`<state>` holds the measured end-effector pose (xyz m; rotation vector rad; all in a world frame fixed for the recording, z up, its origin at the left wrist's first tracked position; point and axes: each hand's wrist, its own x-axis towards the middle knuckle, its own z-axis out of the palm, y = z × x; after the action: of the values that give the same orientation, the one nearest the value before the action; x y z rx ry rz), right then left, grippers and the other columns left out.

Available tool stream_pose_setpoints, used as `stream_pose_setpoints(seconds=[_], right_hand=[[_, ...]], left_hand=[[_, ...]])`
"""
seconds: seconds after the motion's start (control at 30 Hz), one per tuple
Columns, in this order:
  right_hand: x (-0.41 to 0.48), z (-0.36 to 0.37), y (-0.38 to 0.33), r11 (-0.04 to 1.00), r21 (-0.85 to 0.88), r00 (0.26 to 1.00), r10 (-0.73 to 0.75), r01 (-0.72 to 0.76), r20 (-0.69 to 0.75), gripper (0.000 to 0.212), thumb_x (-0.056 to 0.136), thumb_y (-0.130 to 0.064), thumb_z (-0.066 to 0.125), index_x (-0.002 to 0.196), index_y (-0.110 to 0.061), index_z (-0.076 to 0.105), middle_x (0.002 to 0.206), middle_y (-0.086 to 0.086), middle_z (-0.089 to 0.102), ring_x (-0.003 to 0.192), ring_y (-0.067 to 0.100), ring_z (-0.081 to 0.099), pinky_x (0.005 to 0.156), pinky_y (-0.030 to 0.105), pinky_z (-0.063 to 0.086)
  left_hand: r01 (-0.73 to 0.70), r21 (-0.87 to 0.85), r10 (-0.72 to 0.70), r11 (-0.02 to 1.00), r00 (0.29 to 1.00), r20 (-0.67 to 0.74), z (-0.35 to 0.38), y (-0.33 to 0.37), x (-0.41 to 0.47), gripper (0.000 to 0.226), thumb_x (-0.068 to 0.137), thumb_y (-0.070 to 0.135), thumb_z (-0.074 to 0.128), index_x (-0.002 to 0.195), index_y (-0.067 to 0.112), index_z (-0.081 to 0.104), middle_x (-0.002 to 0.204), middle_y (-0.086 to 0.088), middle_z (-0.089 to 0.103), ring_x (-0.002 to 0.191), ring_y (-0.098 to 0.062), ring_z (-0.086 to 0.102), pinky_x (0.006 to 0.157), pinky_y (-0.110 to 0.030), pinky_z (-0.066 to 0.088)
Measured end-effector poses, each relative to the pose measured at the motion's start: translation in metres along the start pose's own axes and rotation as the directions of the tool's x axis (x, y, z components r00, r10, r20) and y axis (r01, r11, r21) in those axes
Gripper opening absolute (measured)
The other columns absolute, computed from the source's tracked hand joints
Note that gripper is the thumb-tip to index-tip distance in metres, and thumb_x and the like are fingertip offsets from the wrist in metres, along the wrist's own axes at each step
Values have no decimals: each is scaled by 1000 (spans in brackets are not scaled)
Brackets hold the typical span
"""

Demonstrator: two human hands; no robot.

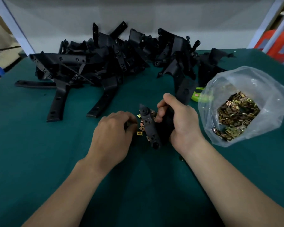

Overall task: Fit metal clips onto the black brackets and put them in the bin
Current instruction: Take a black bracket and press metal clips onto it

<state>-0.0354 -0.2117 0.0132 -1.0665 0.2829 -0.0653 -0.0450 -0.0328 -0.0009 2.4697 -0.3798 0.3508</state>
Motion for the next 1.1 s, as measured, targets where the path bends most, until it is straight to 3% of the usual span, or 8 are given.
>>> stream_pose_setpoints(seconds=[0.07,0.13,0.23,0.33,0.5,0.67,0.8,1.1], right_hand=[[-1,0,0,1000,-7,1000,-2,2,-4,36,95,-29,68,64,-12,67,58,6,55,50,20,50,51,26,48],[-1,0,-1,1000,-14,1000,-4,4,-9,36,94,-30,69,63,-13,68,59,6,55,50,19,51,51,26,47],[0,-1,-1,999,19,1000,28,-28,-5,36,94,-32,69,63,-15,68,59,4,55,50,18,50,51,26,47],[1,-3,-2,994,59,996,92,-93,6,36,94,-35,69,63,-16,67,60,1,54,50,16,50,51,25,47],[5,-4,-4,991,66,994,114,-114,7,35,93,-34,70,63,-17,68,61,1,56,50,15,52,50,25,48],[8,-5,-6,982,114,988,152,-153,17,35,94,-34,70,63,-17,69,61,0,55,50,14,53,48,26,49],[8,-4,-6,984,85,988,155,-155,4,33,93,-34,71,66,-16,69,62,1,57,51,15,54,50,25,49],[4,-1,-6,992,17,992,125,-125,-19,33,92,-33,71,64,-15,70,61,2,58,50,17,54,49,24,49]], left_hand=[[63,-124,-70,990,996,-53,-1,7,-1,10,93,25,68,90,34,67,83,20,69,75,-7,63,71,-22,46],[138,-387,-152,912,988,-6,1,13,-1,13,93,21,69,88,32,73,80,21,74,73,0,68,66,-9,44],[324,-794,-141,514,945,294,-1,22,-4,21,95,9,67,98,23,82,86,0,79,72,-9,70,64,-17,51],[437,-854,-52,284,896,441,-5,22,-8,24,91,11,68,108,22,81,93,-3,78,78,-9,72,66,-18,53],[440,-863,-206,249,895,396,-10,23,-4,12,77,23,73,87,18,76,86,-11,78,72,-15,75,57,-19,54],[393,-825,-251,407,916,313,-11,25,-4,15,79,29,75,76,14,76,74,-11,74,63,-15,69,57,-20,53],[379,-792,-290,480,920,264,-10,23,-4,21,91,17,73,71,13,79,66,-7,67,59,-12,58,57,-18,49],[453,-839,-337,303,874,350,-13,28,-10,26,97,9,58,80,17,75,80,-13,74,63,-18,68,57,-22,53]])
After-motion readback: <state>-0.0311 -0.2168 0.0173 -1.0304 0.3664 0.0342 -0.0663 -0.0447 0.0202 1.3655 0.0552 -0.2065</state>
